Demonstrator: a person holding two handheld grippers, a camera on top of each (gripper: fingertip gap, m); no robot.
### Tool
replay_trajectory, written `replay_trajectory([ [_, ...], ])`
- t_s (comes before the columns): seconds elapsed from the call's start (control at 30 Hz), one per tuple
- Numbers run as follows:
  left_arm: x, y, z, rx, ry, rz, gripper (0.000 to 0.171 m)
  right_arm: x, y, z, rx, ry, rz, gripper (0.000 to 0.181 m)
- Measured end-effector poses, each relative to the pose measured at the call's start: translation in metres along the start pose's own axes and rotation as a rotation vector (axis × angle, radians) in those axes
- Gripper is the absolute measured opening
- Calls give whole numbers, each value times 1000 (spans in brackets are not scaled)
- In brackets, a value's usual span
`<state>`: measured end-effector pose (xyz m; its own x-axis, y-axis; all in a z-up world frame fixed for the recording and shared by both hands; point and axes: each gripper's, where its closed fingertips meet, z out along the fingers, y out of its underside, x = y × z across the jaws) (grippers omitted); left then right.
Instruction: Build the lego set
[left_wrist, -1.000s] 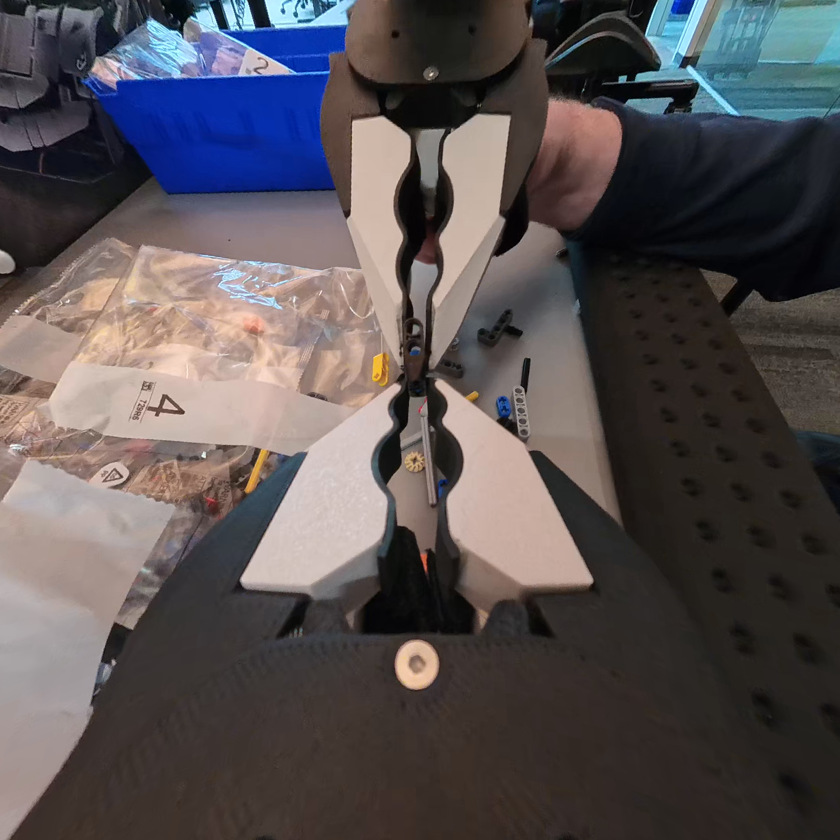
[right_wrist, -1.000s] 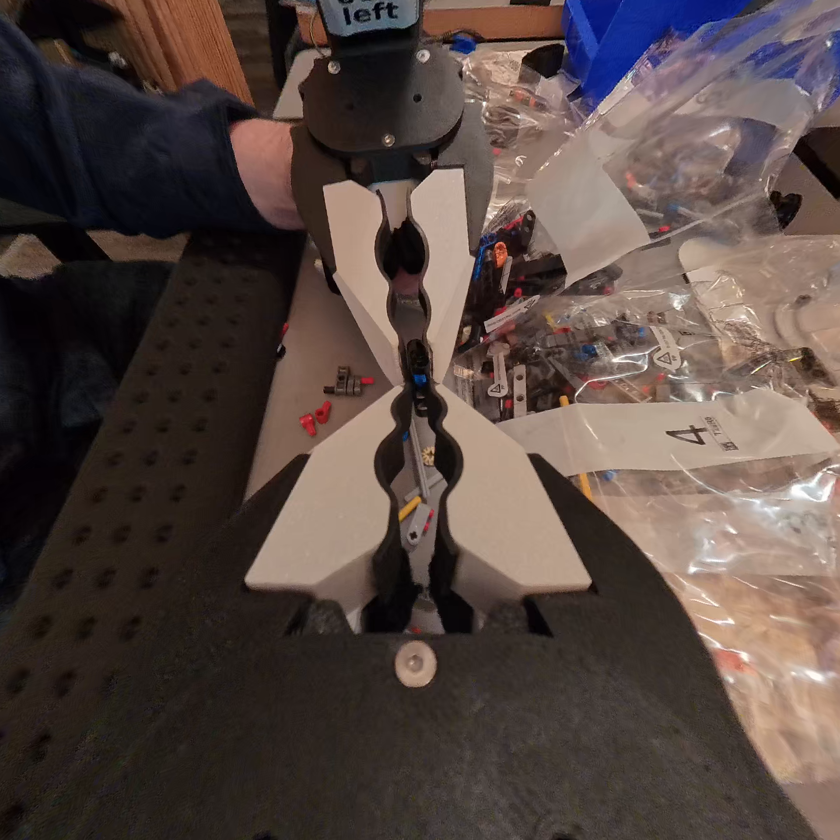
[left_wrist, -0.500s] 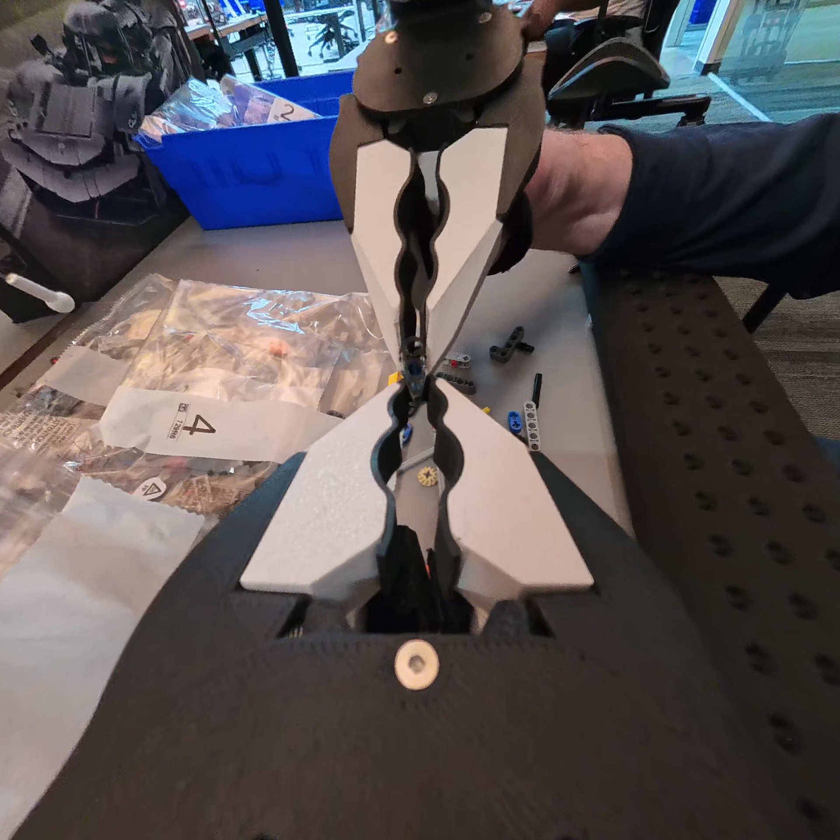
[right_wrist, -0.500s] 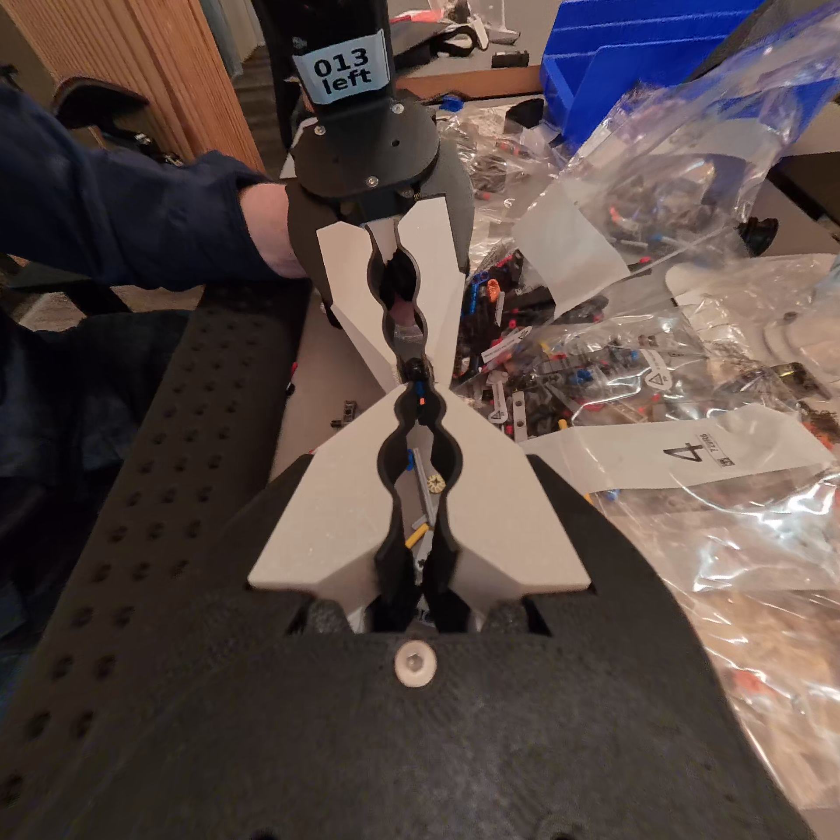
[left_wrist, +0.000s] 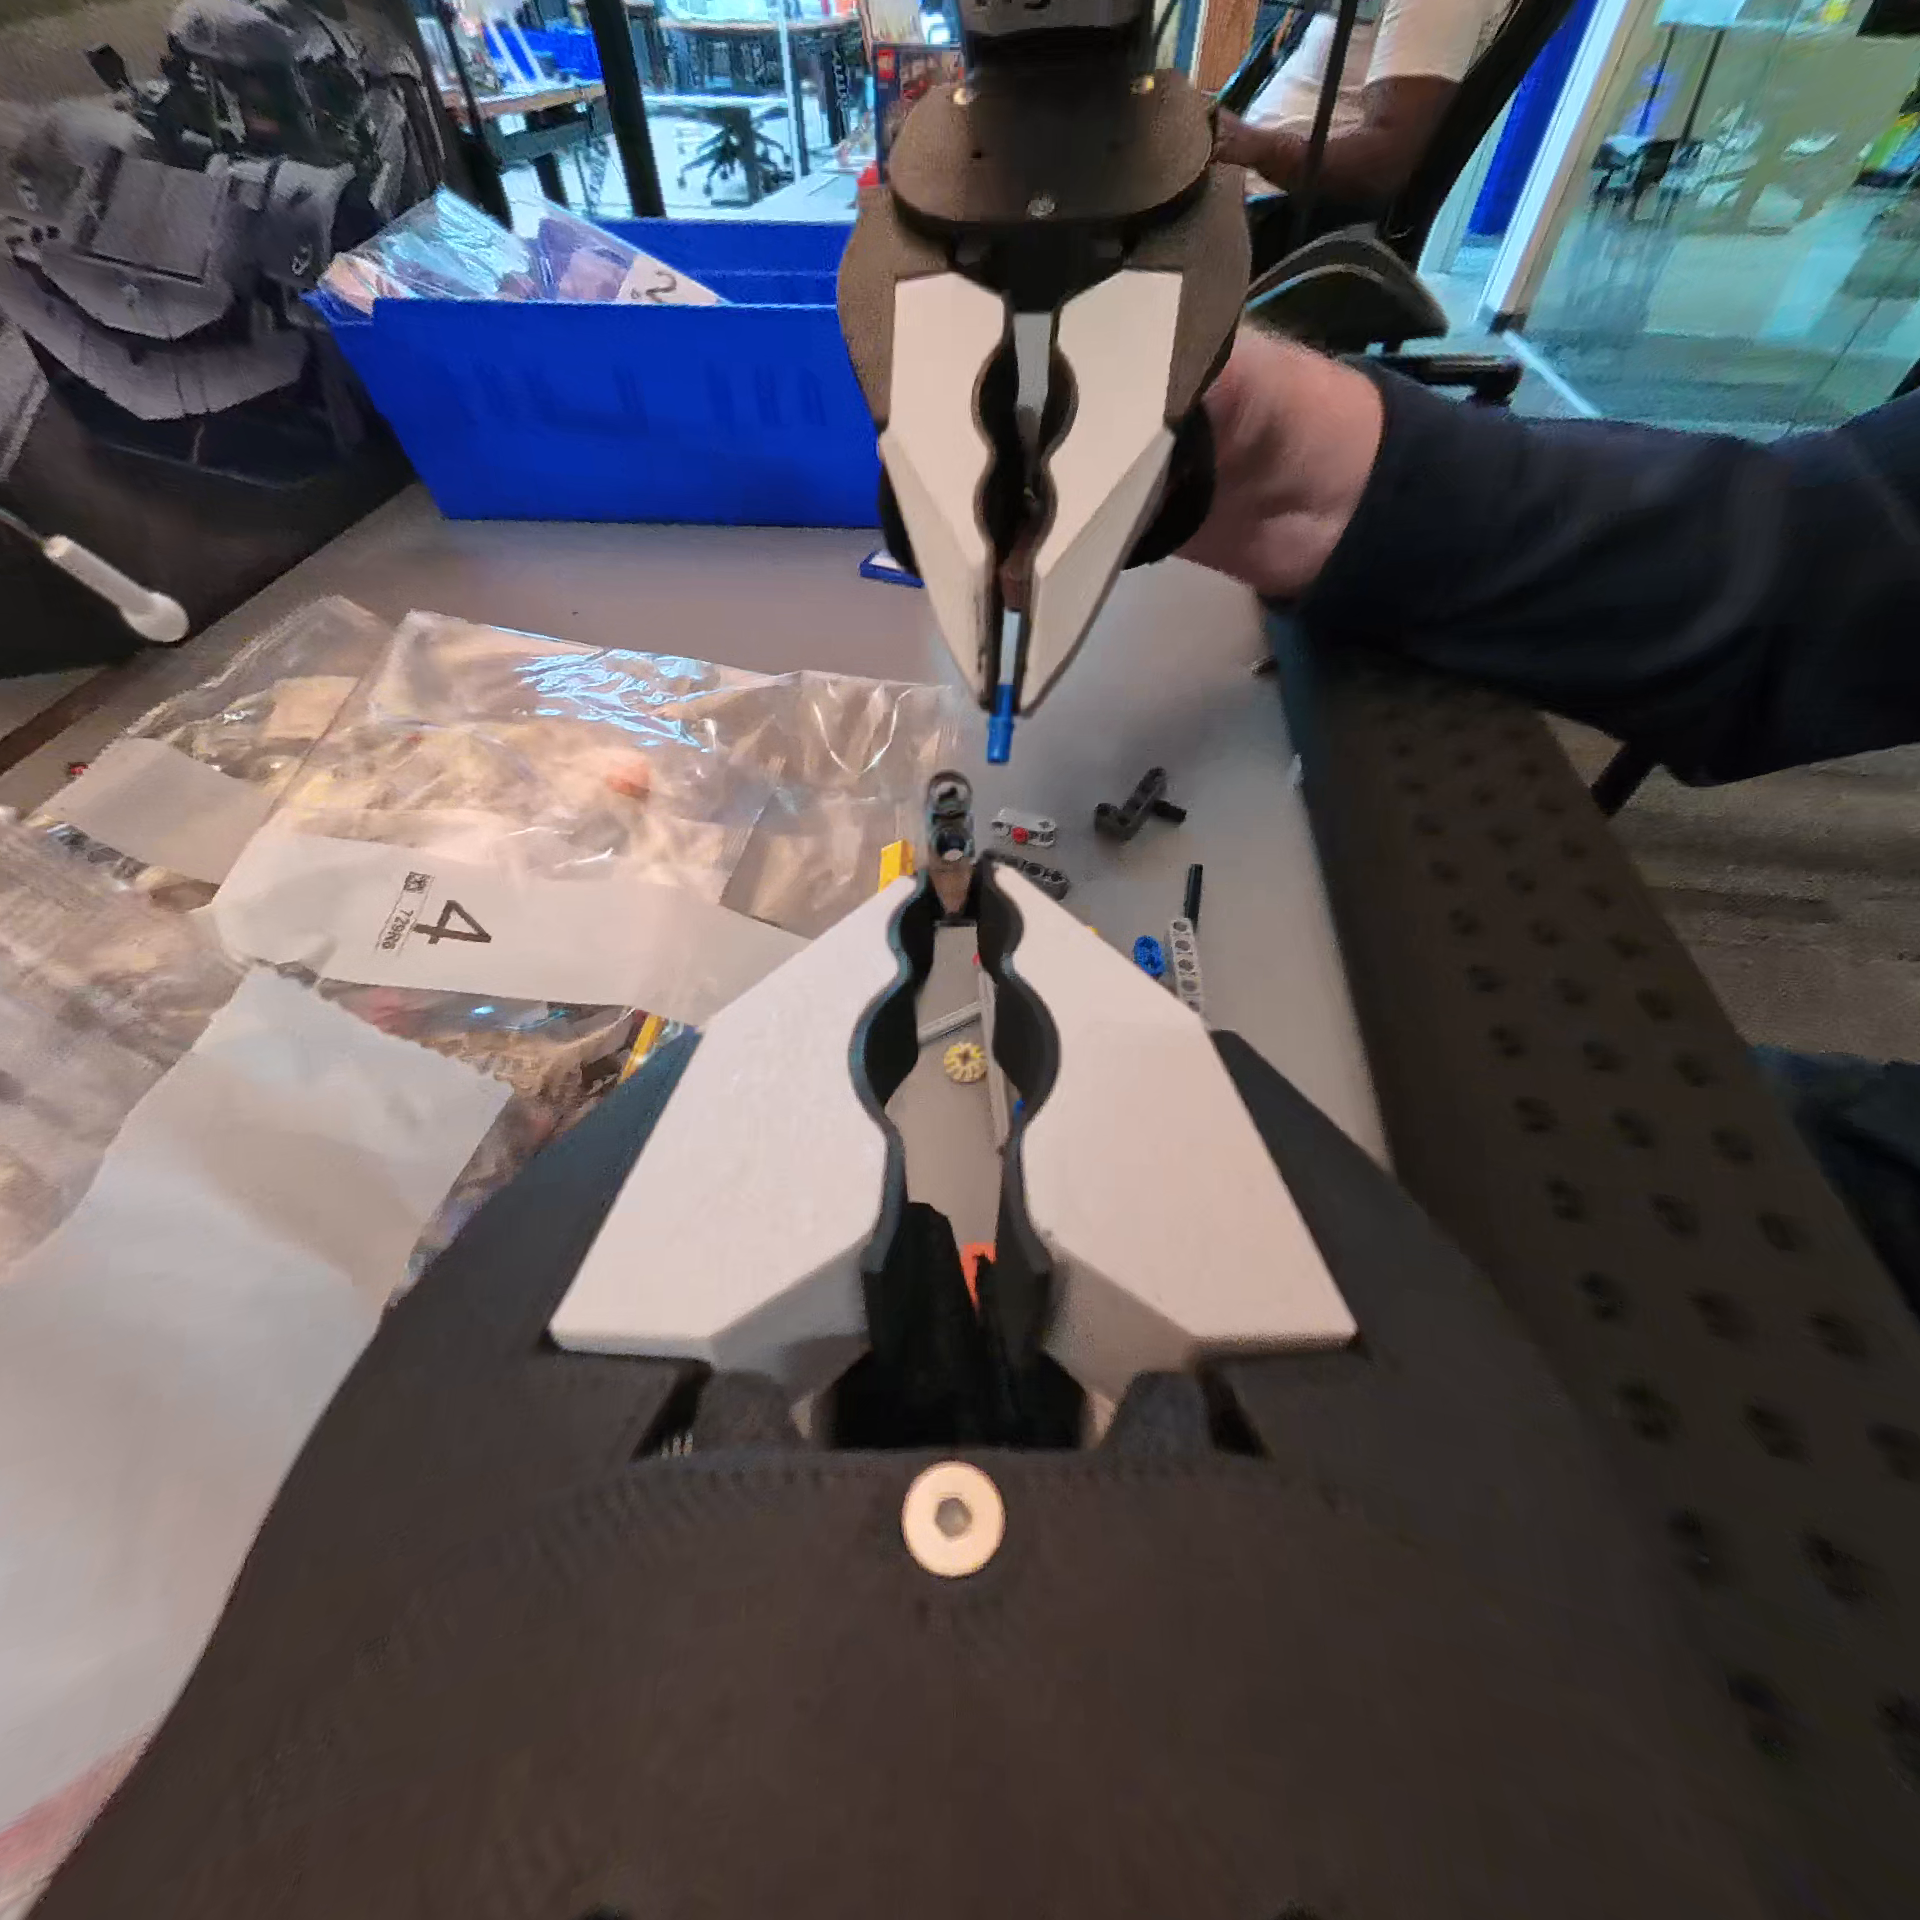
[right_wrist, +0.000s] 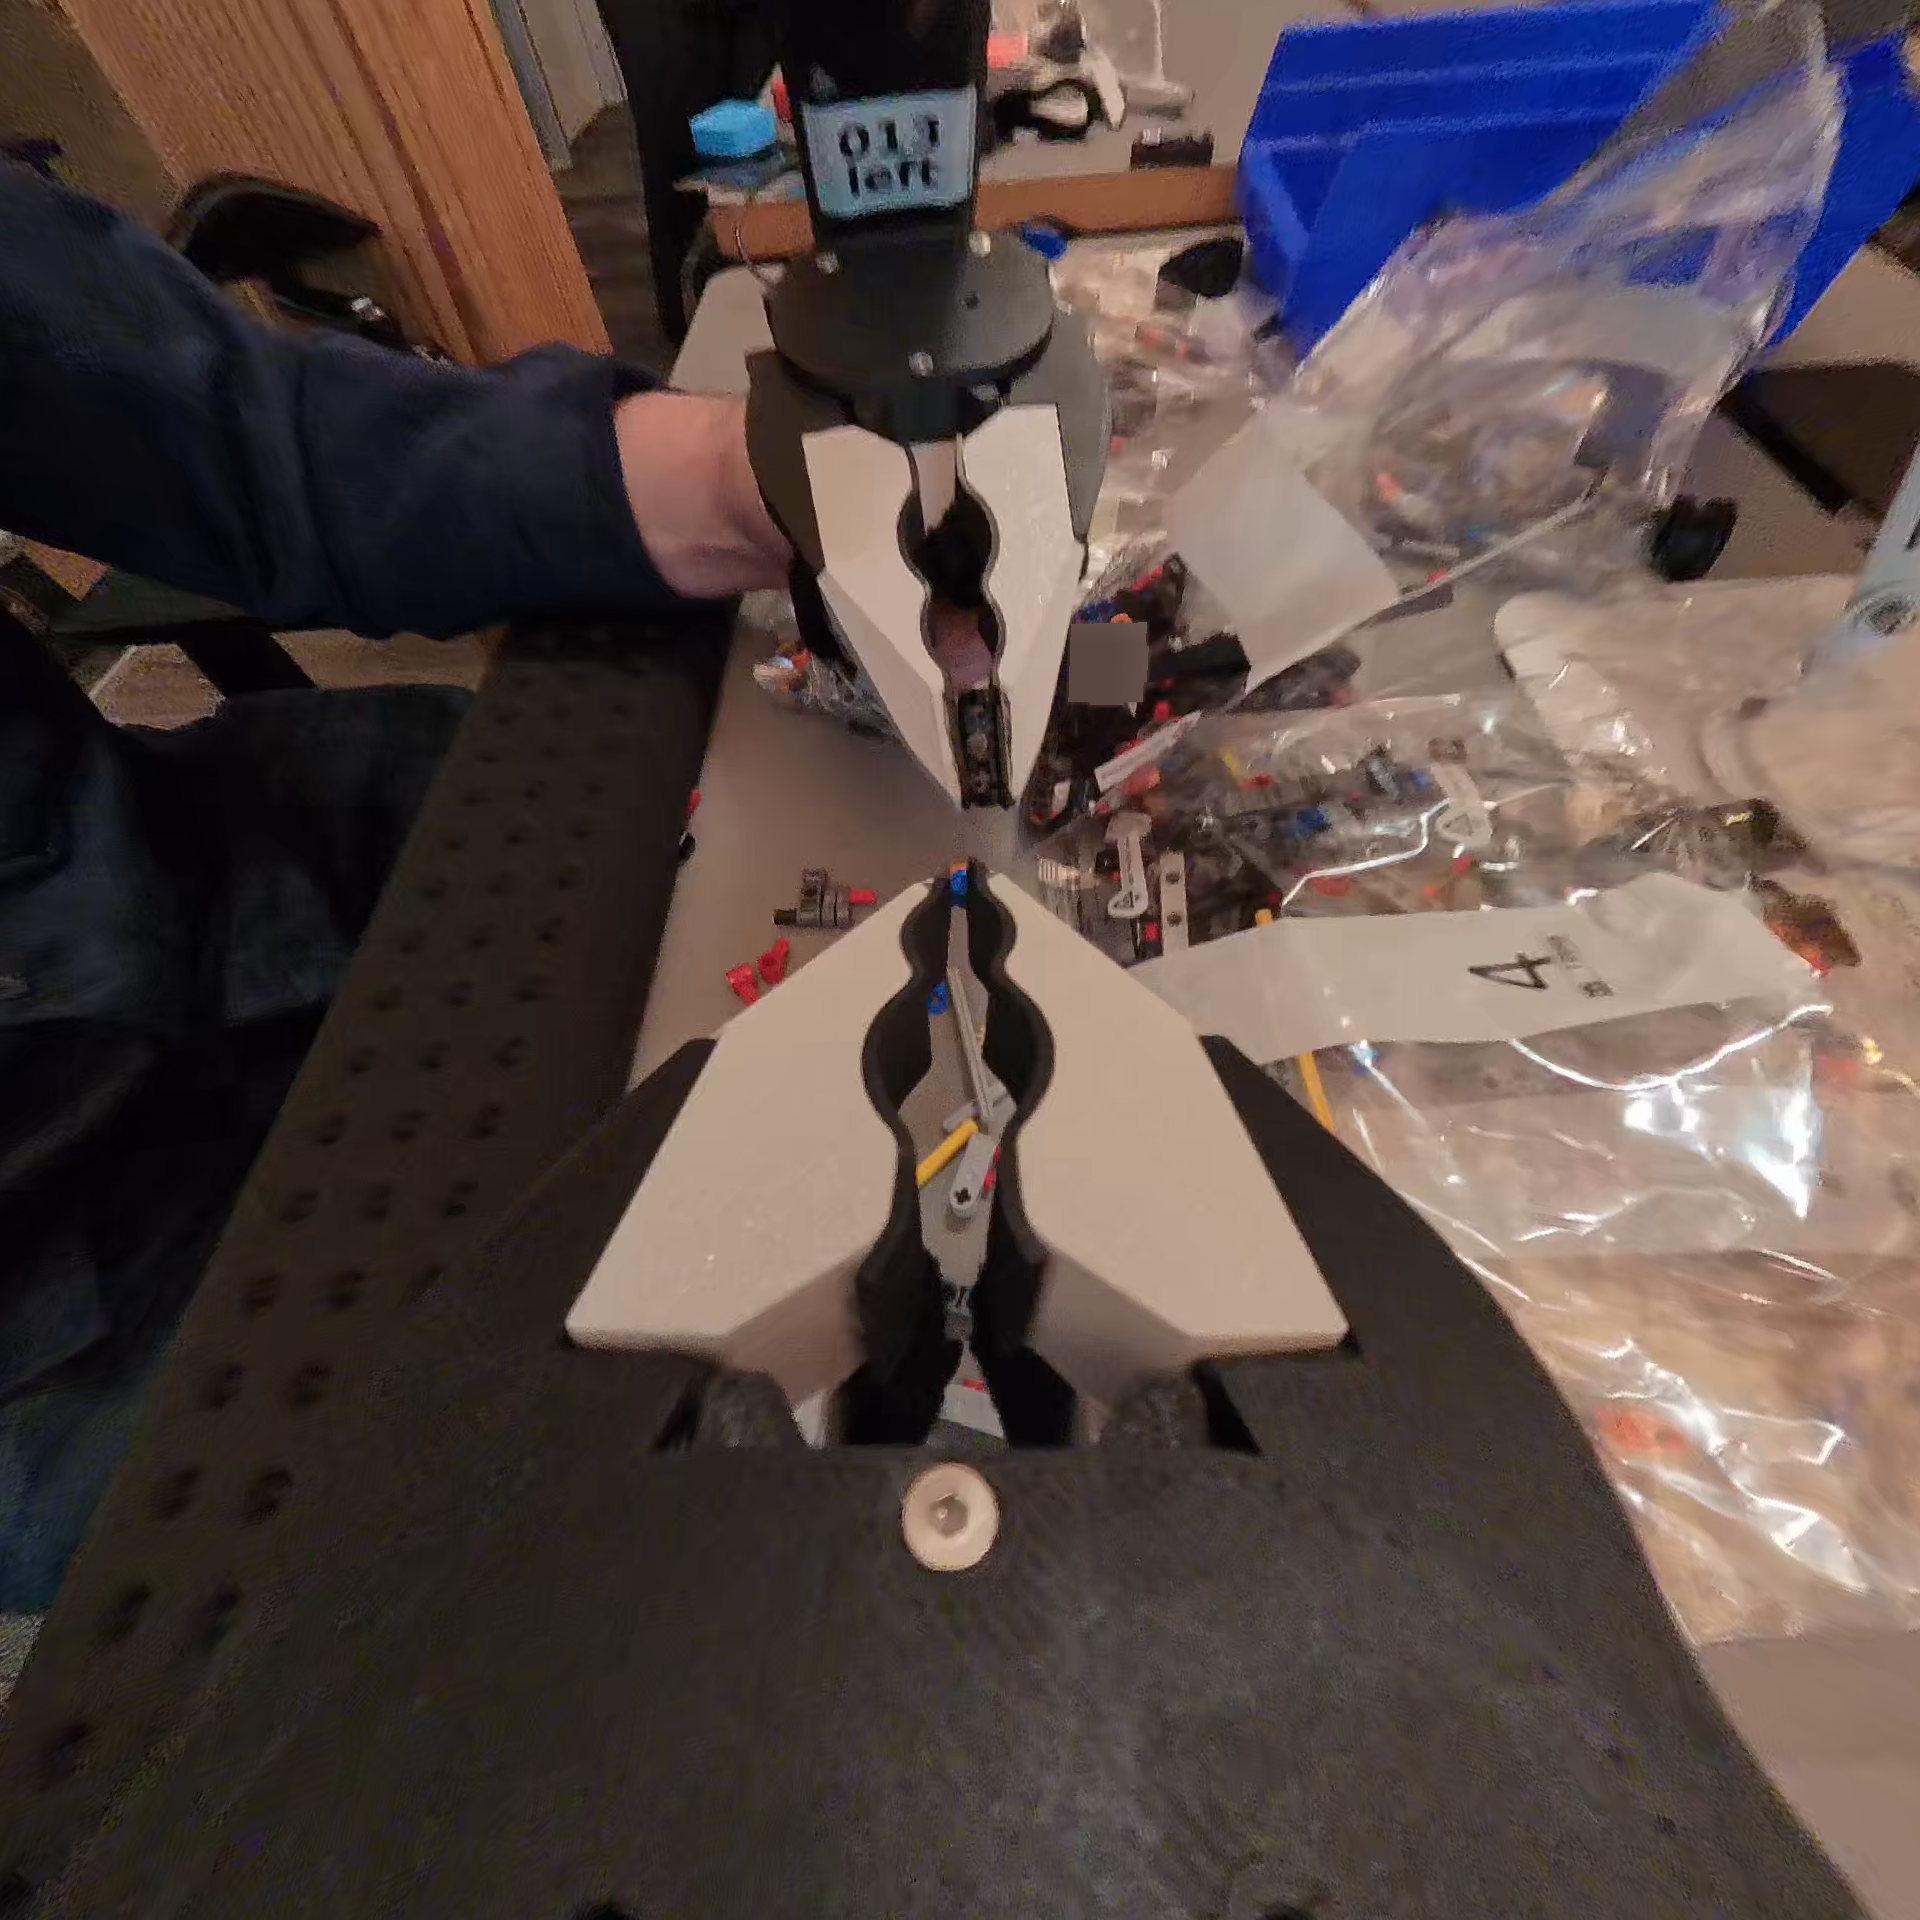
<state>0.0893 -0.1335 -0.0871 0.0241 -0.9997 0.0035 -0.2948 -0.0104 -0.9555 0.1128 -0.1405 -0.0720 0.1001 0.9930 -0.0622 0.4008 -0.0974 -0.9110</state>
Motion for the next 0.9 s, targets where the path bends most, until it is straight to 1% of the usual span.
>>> replay_trajectory([
  [0.07, 1, 6, 4, -42, -7, 22, 7, 2, 4, 3, -30, 20, -24, 1],
  [0.13, 5, 14, 9, -87, 22, 24, 7, -5, 10, 3, -53, -32, -10, 1],
  [0.2, 10, 30, 15, -186, 34, 59, 7, -16, 28, 7, -127, -134, 48, 2],
  [0.23, 11, 36, 19, -223, 27, 89, 7, -15, 41, 12, -189, -139, 73, 2],
  [0.27, 14, 41, 22, -258, 29, 113, 8, -13, 52, 16, -245, -124, 68, 6],
  [0.33, 18, 51, 27, -324, 36, 144, 11, -18, 65, 24, -307, -147, 53, 11],
  [0.37, 18, 57, 28, -358, 32, 157, 14, -16, 69, 26, -330, -134, 48, 14],
  [0.43, 19, 64, 30, -393, 37, 154, 27, -6, 69, 23, -320, -88, 33, 17],
  [0.5, 12, 60, 27, -376, -5, 163, 34, 5, 60, 16, -256, -44, 51, 17],
  [0.57, 8, 47, 21, -314, -20, 139, 37, 22, 50, 7, -186, 36, 51, 16],
  [0.6, 3, 39, 16, -280, -53, 145, 37, 25, 45, 2, -152, 48, 62, 16],
  [0.77, -31, 6, -23, -125, -250, 129, 37, 52, 42, -19, -68, 163, 106, 21],
  [0.9, -47, -4, -54, -52, -378, 114, 35, 65, 40, -31, -29, 233, 110, 23],
])
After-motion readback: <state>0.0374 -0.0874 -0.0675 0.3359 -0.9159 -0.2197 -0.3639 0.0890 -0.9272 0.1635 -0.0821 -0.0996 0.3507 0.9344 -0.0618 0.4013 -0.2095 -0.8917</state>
